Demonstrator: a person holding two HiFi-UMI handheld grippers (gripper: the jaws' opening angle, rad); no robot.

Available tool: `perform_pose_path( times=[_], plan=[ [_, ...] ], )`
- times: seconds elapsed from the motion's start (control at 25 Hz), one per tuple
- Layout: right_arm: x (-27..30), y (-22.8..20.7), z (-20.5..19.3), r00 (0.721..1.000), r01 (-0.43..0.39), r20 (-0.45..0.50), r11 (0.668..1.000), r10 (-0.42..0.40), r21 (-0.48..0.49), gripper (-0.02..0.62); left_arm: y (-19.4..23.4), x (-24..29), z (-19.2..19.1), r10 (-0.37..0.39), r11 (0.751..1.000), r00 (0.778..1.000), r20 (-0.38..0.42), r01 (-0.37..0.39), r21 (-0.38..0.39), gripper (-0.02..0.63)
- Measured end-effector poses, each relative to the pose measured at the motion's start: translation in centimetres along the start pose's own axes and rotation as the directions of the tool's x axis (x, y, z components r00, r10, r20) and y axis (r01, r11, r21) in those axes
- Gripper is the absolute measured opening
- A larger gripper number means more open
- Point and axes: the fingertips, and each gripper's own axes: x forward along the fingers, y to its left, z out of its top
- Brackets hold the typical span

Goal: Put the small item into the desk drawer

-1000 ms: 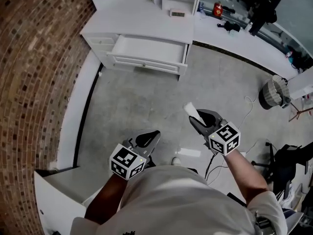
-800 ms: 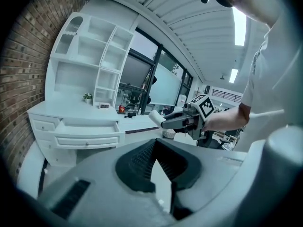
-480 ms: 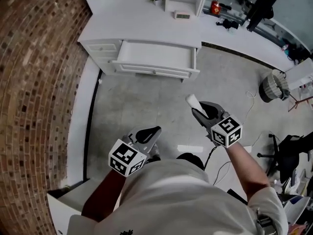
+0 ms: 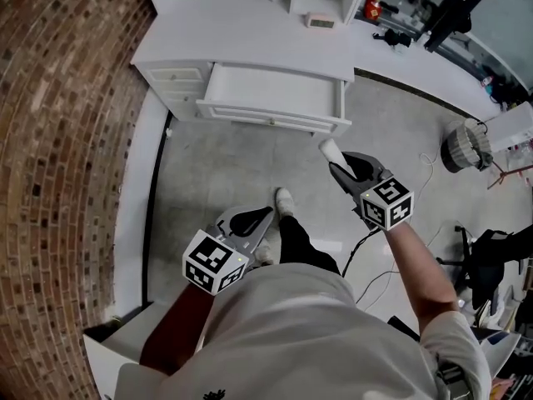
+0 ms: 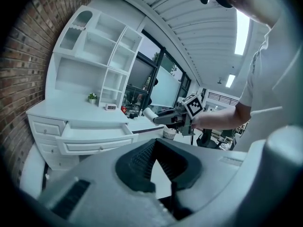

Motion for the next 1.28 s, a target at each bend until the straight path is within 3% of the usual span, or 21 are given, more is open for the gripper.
perform_pose_path(
  times=[0.32, 0.68, 1.28],
  plan=[
    [6.5, -4.4, 2.0, 0.999, -0.038, -0.025, 0.998, 0.037, -0.043, 0.135, 5.0, 0.9, 1.6, 0.067, 0.997, 0.998, -0.006, -0.068, -0.025, 0.005],
    [14.3, -12.8, 2.4, 0.995, -0.07, -0.082, 0.995, 0.065, -0.068, 0.135, 11.0, 5.5, 5.7, 0.113, 0.993, 0.993, -0.042, -0.115, -0.032, 0.006],
    [26.2, -22.8, -2.5, 0.968, -0.116, -0.238, 0.984, 0.081, -0.138, 0.135, 17.9, 12.3, 9.8, 0.168, 0.981, 0.981, -0.098, -0.176, -0.084, 0.005]
  ],
)
